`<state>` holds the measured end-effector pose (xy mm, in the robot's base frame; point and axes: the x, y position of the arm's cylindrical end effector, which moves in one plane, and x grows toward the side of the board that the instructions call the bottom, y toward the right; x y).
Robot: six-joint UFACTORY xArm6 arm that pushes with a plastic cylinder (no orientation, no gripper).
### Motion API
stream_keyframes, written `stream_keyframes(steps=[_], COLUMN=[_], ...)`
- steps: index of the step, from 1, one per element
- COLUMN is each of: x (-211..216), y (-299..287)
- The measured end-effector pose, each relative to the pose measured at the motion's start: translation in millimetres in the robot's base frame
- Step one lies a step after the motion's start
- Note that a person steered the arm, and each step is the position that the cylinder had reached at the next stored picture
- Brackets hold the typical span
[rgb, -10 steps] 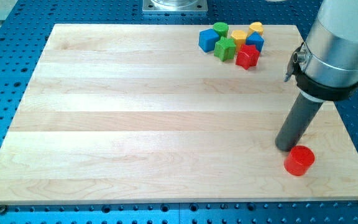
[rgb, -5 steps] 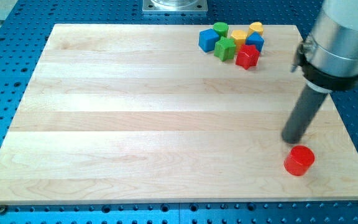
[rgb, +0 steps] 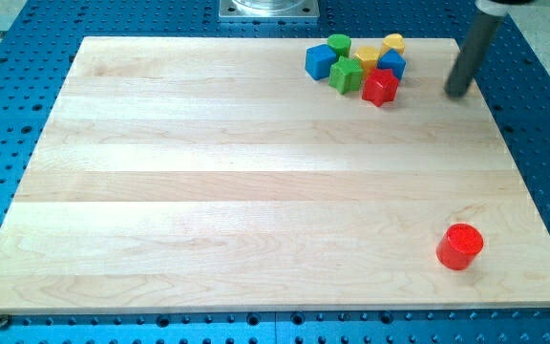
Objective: Separate green circlegreen starblue cube and triangle from the group of blocks
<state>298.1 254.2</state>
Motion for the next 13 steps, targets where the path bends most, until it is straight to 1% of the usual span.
stream_keyframes(steps=[1,3,4,5,6,7,8,9,10,12,13], x=[-14,-14,-14,-13,5,12,-22,-80,-107,-106,-91], y=[-33,-90,-106,-139,-167,-86,4,7,-23,-157,-197])
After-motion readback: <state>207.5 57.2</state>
